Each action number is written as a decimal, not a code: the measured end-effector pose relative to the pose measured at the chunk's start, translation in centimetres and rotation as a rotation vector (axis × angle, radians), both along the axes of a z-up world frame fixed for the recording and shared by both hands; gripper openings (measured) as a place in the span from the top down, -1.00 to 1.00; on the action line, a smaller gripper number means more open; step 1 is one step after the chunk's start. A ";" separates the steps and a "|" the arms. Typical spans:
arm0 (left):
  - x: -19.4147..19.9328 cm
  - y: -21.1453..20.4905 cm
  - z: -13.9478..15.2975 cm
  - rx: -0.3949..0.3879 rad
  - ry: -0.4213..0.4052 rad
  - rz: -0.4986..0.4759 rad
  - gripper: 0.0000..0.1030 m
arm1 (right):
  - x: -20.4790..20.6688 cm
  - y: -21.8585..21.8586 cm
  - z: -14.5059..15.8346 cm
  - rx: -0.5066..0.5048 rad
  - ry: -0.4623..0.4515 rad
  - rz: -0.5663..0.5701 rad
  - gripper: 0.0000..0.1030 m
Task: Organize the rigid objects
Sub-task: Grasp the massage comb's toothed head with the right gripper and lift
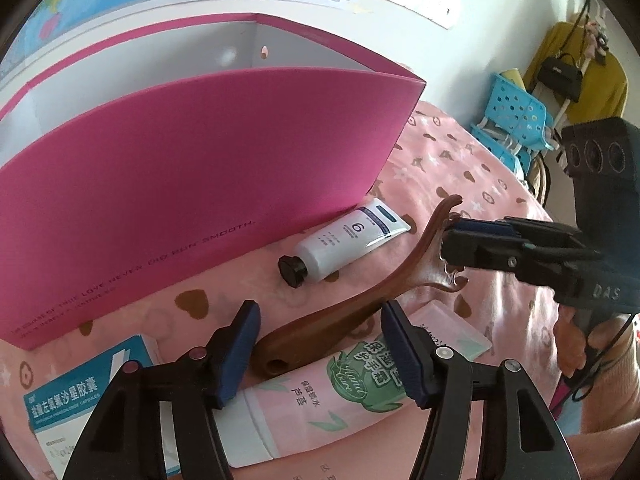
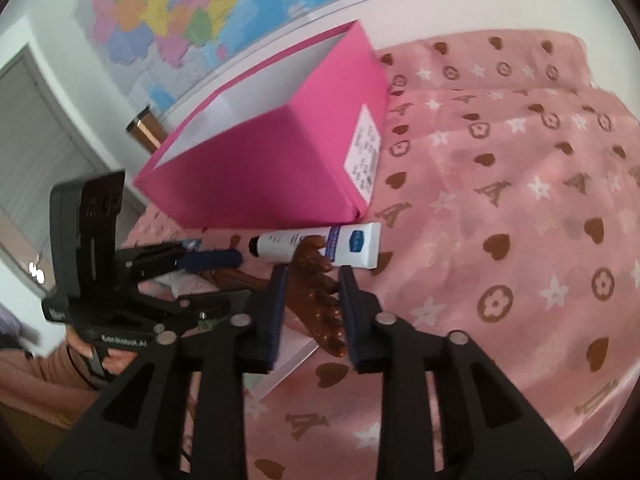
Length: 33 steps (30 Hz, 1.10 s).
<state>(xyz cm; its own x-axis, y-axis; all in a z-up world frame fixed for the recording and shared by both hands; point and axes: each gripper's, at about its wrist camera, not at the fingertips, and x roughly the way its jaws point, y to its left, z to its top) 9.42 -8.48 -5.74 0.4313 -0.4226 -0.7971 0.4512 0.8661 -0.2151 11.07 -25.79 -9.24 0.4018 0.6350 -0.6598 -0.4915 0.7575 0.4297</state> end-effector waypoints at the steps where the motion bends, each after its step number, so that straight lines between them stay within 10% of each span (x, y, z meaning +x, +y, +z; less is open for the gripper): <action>1: 0.0 0.0 0.0 0.001 -0.003 -0.001 -0.18 | 0.0 0.2 0.0 -0.007 -0.001 0.009 0.24; 11: 0.3 1.2 0.5 -0.049 0.014 0.023 -0.07 | 0.4 -0.5 -0.2 -0.019 -0.001 -0.051 0.77; 33: -1.1 2.6 1.0 -0.050 0.083 0.017 -0.31 | 0.3 -1.4 -2.0 0.021 0.098 -0.119 0.82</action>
